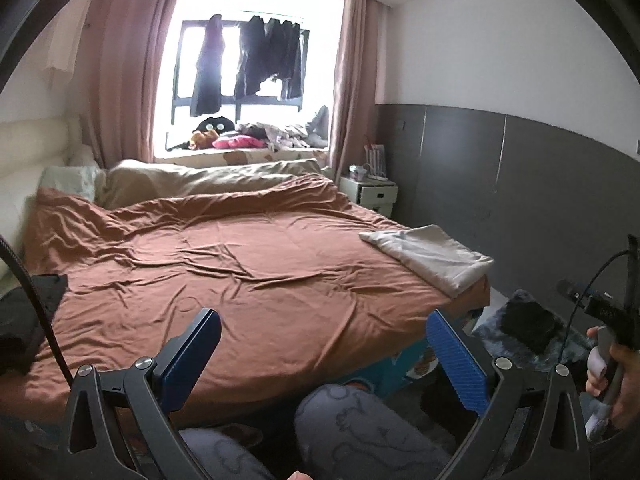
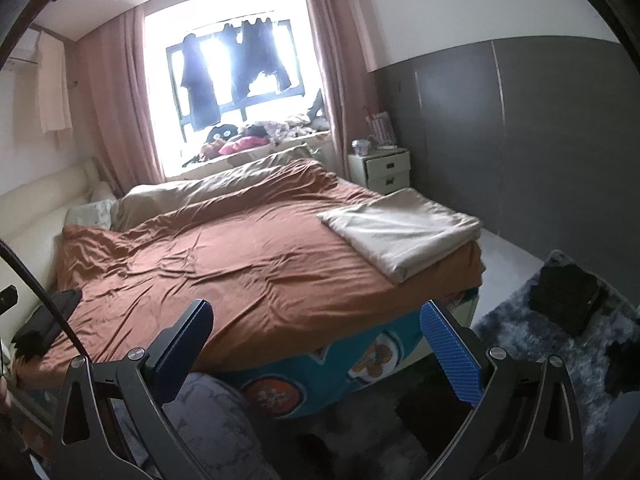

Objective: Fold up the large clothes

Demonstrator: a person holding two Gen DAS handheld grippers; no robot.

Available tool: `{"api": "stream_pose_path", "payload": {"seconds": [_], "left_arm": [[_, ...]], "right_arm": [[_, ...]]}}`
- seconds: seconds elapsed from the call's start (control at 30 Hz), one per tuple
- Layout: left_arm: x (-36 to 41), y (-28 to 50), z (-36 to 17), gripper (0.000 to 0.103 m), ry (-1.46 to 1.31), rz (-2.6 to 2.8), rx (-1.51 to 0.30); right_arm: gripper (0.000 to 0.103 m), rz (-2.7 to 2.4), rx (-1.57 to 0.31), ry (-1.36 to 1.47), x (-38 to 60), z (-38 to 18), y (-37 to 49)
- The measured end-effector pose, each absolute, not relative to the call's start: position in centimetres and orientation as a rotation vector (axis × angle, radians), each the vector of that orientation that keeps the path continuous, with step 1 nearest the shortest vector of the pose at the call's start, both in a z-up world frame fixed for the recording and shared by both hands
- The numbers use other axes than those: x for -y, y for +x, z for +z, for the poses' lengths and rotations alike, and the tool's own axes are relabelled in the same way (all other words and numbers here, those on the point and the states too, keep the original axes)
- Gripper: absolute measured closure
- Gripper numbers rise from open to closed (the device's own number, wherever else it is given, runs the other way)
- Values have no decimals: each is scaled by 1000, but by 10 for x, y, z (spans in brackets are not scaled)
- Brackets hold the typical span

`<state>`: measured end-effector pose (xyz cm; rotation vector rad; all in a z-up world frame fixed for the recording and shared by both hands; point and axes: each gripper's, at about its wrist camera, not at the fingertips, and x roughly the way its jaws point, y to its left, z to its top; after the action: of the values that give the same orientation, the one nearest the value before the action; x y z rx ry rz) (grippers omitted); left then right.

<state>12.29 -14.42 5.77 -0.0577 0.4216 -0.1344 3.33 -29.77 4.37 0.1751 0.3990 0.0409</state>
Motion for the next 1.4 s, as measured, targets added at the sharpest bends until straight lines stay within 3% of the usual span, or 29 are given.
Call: {"api": "stream_pose_path", "payload": {"seconds": [0.6, 1.4], "left_arm": [[115, 64, 7, 0, -71, -48, -347], [104, 65, -14, 0, -121, -7, -374]], "right_arm": [[0, 128, -414, 139, 250, -7, 26], [0, 153, -430, 168, 245, -14, 31]]}}
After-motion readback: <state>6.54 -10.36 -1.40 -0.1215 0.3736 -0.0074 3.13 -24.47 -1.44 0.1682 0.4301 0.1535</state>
